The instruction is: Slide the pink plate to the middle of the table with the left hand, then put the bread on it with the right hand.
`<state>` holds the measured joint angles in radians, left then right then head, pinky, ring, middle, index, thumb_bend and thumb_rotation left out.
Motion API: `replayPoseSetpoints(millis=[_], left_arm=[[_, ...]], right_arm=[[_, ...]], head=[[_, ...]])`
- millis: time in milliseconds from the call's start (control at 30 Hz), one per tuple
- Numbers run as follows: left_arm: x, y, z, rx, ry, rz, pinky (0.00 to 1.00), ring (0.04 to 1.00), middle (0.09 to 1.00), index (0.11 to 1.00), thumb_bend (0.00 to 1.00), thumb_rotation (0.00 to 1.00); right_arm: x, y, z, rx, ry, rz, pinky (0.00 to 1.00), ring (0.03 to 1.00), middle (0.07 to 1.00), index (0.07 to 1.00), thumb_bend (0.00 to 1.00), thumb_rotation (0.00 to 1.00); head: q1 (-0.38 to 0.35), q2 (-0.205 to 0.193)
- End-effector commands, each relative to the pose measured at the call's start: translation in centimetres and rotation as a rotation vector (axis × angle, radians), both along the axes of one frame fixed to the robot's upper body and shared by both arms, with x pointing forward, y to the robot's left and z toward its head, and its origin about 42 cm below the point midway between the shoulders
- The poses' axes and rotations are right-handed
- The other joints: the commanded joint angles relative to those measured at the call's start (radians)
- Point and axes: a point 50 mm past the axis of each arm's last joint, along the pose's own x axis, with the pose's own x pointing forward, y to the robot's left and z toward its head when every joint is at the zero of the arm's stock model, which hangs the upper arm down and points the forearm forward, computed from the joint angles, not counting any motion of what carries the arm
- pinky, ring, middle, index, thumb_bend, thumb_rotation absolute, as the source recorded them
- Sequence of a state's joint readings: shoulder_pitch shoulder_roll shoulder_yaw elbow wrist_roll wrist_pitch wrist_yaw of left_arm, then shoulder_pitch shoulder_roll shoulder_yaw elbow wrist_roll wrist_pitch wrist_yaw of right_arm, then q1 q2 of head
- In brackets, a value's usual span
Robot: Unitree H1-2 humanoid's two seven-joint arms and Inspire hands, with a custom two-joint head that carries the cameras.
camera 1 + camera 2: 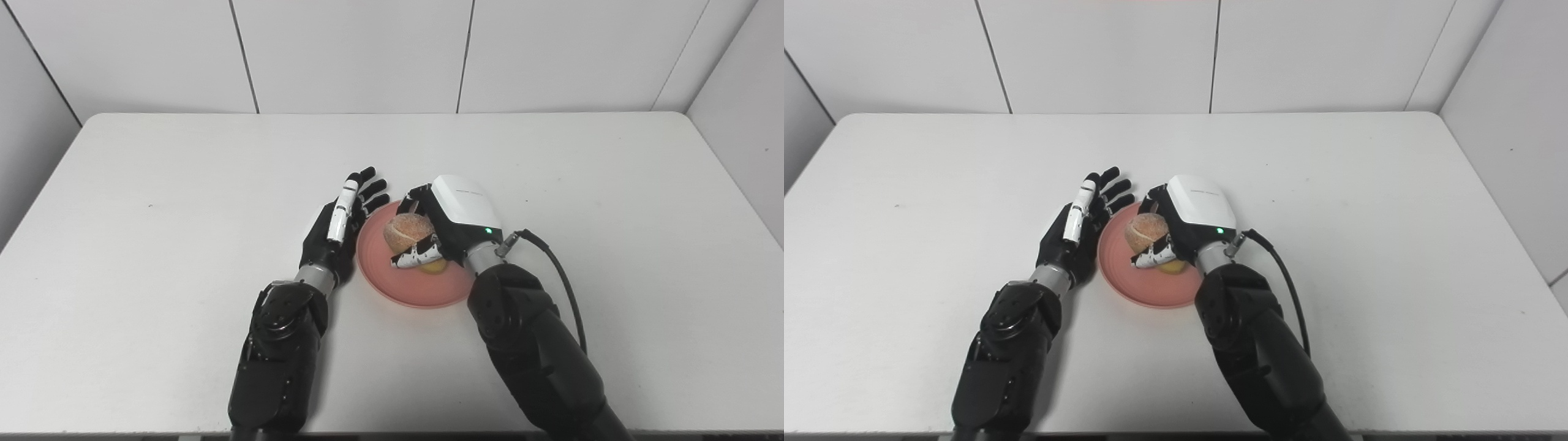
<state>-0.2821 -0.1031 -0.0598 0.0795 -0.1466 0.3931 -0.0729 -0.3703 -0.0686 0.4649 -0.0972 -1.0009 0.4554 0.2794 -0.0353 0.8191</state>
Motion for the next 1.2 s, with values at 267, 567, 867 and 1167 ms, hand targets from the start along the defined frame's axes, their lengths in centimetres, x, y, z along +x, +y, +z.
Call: replayPoseSetpoints(millis=[267,567,867,1167], left_arm=[[-0.3,-0.6,-0.1,-0.002,0.020,-0.007,0.85,0.880,0.893,0.889,0.33,1.00],[-0.3,-0.6,-0.1,0.000,0.024,-0.006,0.85,0.874,0.891,0.889,0.34,1.00],[-0.3,-0.4,-0.2,0.012,0.018,-0.018,0.87,0.887,0.900,0.899,0.35,1.00],[-0.3,-0.3,-0.1,0.039,-0.002,-0.011,0.86,0.881,0.890,0.896,0.32,1.00]], right_arm=[[0.2,1.0,1.1,-0.048,-0.062,0.049,0.17,0.256,0.364,0.487,0.52,0.13],[0.1,1.0,1.2,-0.056,-0.048,0.048,0.17,0.261,0.374,0.487,0.52,0.14],[0.0,1.0,1.3,-0.088,0.020,0.044,0.21,0.311,0.443,0.640,0.78,0.28],[-0.1,0.8,2.4,-0.092,0.127,0.066,0.40,0.544,0.654,0.751,0.98,0.43]], head=[[0.000,0.003],[0.002,0.003],[-0.002,0.003],[-0.010,-0.010]])
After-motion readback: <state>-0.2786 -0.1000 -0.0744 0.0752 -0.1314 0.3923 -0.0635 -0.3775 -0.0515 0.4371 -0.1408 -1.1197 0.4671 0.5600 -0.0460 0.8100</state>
